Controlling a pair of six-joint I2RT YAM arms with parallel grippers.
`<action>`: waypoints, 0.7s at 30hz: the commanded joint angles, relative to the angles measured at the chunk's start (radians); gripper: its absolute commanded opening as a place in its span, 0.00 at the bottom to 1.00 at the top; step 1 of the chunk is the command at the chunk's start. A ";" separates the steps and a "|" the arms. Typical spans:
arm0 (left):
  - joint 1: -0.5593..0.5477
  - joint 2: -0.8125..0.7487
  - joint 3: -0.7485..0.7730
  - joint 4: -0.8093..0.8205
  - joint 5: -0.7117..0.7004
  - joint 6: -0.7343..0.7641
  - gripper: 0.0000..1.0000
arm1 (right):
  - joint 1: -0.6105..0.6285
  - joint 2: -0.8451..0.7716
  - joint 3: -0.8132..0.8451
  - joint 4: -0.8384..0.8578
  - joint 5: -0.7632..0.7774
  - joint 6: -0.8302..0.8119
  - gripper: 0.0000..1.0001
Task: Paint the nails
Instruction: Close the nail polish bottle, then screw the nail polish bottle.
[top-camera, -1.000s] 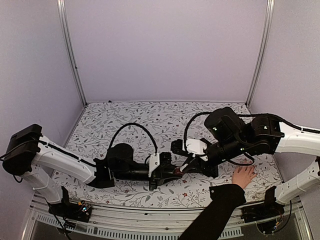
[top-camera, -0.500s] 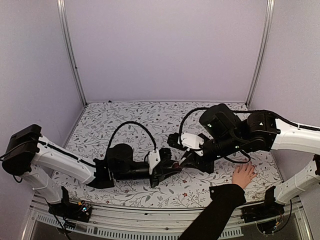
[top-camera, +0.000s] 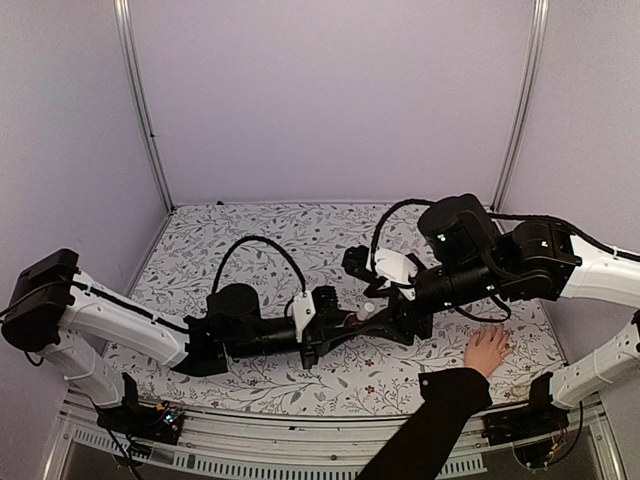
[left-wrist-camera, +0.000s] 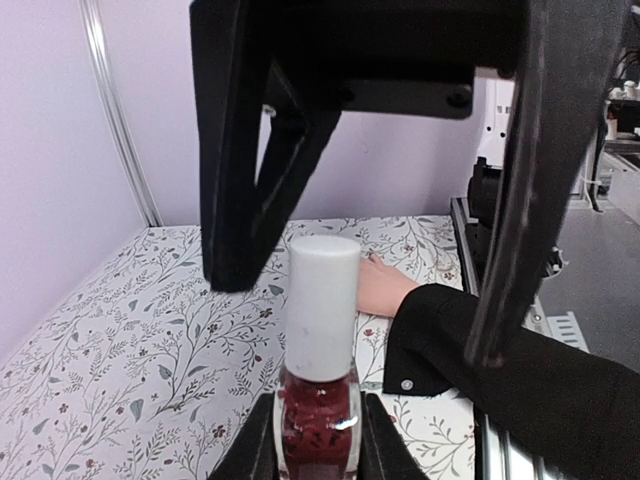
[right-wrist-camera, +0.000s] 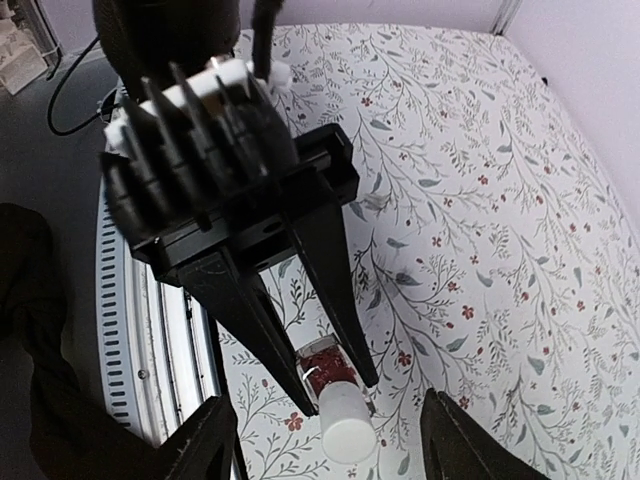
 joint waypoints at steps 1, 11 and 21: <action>-0.006 -0.034 0.012 0.069 0.062 -0.010 0.00 | 0.007 -0.101 -0.030 0.095 0.001 0.017 0.70; 0.053 -0.034 -0.020 0.229 0.401 -0.100 0.00 | 0.007 -0.252 -0.150 0.293 -0.137 -0.018 0.86; 0.090 0.039 0.089 0.229 0.773 -0.195 0.00 | 0.007 -0.232 -0.165 0.352 -0.374 -0.170 0.62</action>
